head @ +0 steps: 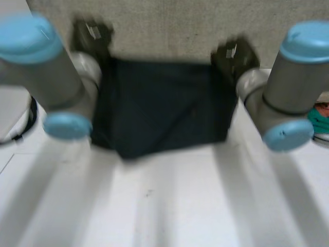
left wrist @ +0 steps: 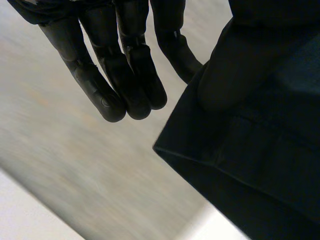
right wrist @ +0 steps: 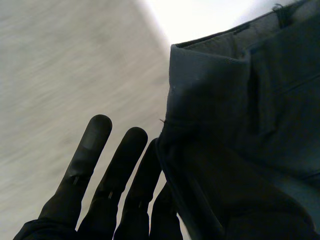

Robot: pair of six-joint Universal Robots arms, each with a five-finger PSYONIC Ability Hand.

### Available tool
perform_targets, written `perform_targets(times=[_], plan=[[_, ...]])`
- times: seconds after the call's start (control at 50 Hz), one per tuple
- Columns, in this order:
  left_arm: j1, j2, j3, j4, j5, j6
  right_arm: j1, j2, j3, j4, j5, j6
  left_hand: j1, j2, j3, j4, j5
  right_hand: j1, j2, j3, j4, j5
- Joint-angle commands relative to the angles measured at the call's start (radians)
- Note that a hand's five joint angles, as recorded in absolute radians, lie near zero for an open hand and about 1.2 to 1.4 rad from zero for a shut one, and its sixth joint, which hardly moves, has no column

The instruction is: Fold the laundry.

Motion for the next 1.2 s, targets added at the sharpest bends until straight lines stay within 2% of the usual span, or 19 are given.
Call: perform_targets(times=[0.02,0.08,0.18,0.3,0.38,0.48,0.62,0.7,0.78,0.8,0.84,0.92,0.98,1.02,1.08,1.1,1.2], plan=[[0.073,0.052,0.357,0.075,-0.017,-0.115,-0.005,-0.027,-0.166,-0.416,0.029,0.105,0.232,0.201,0.208,0.201,0.231,0.31,0.228,0.204,0.198,0.194],[0.09,0.081,0.368,0.093,-0.021,-0.166,-0.005,-0.038,-0.167,-0.537,0.01,0.122,0.232,0.201,0.208,0.201,0.231,0.31,0.228,0.204,0.198,0.194],[0.099,0.133,0.227,0.059,-0.017,-0.218,-0.005,-0.033,-0.13,-0.549,-0.074,0.154,0.232,0.201,0.208,0.201,0.231,0.31,0.228,0.204,0.198,0.194],[0.08,0.206,-0.125,0.055,0.063,-0.263,-0.013,-0.019,0.013,-0.482,-0.164,0.209,0.232,0.201,0.208,0.201,0.231,0.31,0.228,0.204,0.198,0.194],[0.047,0.202,-0.328,0.09,0.115,-0.258,-0.017,-0.005,0.145,-0.402,-0.161,0.169,0.232,0.201,0.208,0.201,0.231,0.31,0.228,0.204,0.198,0.194],[0.016,0.151,-0.518,0.112,0.121,-0.234,-0.04,0.028,0.3,-0.319,-0.171,0.097,0.232,0.201,0.208,0.201,0.231,0.31,0.228,0.204,0.198,0.194],[-0.048,0.113,-0.682,0.035,0.094,-0.16,-0.074,0.05,0.462,-0.192,-0.224,-0.032,0.232,0.201,0.208,0.201,0.231,0.31,0.228,0.204,0.198,0.194],[-0.084,0.145,-0.713,-0.052,0.066,-0.136,-0.088,-0.014,0.494,-0.062,-0.227,-0.07,0.232,0.201,0.208,0.201,0.231,0.31,0.228,0.204,0.198,0.194],[-0.108,0.208,-0.739,-0.163,0.014,-0.105,-0.106,-0.093,0.479,0.182,-0.234,-0.098,0.232,0.201,0.208,0.201,0.231,0.31,0.228,0.204,0.198,0.194],[-0.116,0.232,-0.748,-0.206,0.012,-0.096,-0.12,-0.11,0.459,0.284,-0.235,-0.114,0.232,0.201,0.208,0.201,0.231,0.31,0.228,0.204,0.198,0.194],[-0.124,0.252,-0.755,-0.261,0.023,-0.079,-0.134,-0.12,0.436,0.381,-0.235,-0.137,0.232,0.201,0.208,0.201,0.231,0.31,0.228,0.204,0.198,0.194],[-0.195,0.301,-0.75,-0.446,0.066,-0.054,-0.161,-0.134,0.405,0.633,-0.238,-0.209,0.232,0.201,0.208,0.201,0.231,0.31,0.228,0.204,0.198,0.194],[-0.245,0.312,-0.733,-0.54,0.071,-0.062,-0.17,-0.142,0.417,0.714,-0.244,-0.236,0.232,0.201,0.208,0.201,0.231,0.31,0.228,0.204,0.198,0.194],[-0.26,0.309,-0.704,-0.56,0.063,-0.063,-0.175,-0.15,0.434,0.71,-0.25,-0.236,0.232,0.201,0.208,0.201,0.231,0.31,0.228,0.204,0.198,0.194],[-0.237,0.288,-0.654,-0.533,0.04,-0.056,-0.178,-0.156,0.462,0.647,-0.26,-0.219,-0.9,-0.931,-0.924,-0.931,-0.901,0.31,0.228,0.204,0.198,0.194],[-0.216,0.276,-0.626,-0.502,0.032,-0.051,-0.178,-0.156,0.475,0.608,-0.26,-0.211,-0.99,-1.02,-1.013,-1.021,-0.99,0.31,0.228,0.204,0.198,0.194],[-0.125,0.185,-0.494,-0.331,0.07,-0.027,-0.167,-0.153,0.529,0.506,-0.252,-0.188,-0.99,-1.02,-1.013,-1.021,-0.99,0.31,0.228,0.204,0.198,0.194]])
